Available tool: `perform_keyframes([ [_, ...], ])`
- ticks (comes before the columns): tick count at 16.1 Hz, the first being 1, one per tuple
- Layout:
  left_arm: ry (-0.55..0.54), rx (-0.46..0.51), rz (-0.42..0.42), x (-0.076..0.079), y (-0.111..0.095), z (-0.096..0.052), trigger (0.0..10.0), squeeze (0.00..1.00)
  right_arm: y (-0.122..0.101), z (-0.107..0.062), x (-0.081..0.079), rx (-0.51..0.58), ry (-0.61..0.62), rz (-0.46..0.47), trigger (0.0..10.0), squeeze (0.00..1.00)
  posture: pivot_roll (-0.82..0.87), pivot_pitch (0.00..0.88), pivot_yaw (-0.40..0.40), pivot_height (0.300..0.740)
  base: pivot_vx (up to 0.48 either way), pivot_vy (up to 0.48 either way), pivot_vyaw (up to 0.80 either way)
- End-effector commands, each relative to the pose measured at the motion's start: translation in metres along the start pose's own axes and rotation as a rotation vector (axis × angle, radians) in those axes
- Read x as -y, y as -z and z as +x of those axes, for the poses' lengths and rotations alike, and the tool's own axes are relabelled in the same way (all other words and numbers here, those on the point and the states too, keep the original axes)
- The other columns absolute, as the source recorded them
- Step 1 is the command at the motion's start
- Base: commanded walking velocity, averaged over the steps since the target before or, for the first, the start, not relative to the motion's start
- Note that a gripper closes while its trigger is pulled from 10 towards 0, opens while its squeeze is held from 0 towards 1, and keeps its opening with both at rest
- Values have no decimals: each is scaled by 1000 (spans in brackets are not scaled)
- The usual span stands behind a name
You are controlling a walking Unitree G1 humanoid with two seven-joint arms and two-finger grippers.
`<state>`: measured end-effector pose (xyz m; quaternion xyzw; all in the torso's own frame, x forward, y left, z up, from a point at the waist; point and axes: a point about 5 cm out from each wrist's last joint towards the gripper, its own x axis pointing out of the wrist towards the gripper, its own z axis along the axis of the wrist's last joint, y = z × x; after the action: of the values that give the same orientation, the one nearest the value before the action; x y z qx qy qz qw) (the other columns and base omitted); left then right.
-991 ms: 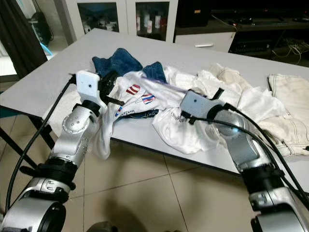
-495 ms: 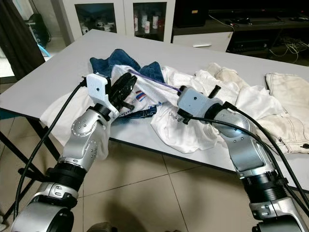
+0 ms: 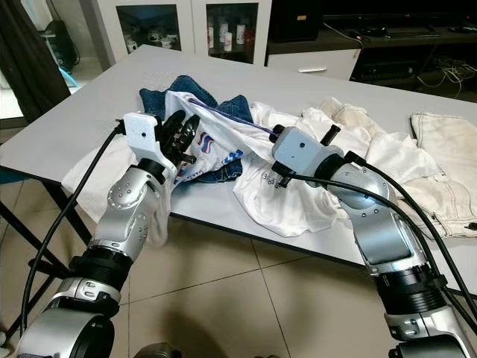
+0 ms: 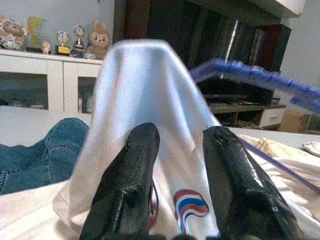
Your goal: Hang hanger
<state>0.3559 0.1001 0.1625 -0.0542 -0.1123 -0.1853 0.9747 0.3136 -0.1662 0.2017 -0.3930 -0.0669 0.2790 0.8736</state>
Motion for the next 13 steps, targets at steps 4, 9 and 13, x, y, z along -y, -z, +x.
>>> perform_keyframes([
  [4,-10,-2,22,-2,-4,6,10000,0,-14,-2,-7,66,-38,9,0,0,128,0,5,740,0,0,0],
  [9,39,-20,8,7,1,7,10000,1000,-19,-2,-12,84,-52,18,0,0,122,0,5,740,0,0,0],
  [13,-7,-54,30,1,4,8,10000,0,-19,-3,-10,84,-44,18,0,0,124,0,5,740,0,0,0],
])
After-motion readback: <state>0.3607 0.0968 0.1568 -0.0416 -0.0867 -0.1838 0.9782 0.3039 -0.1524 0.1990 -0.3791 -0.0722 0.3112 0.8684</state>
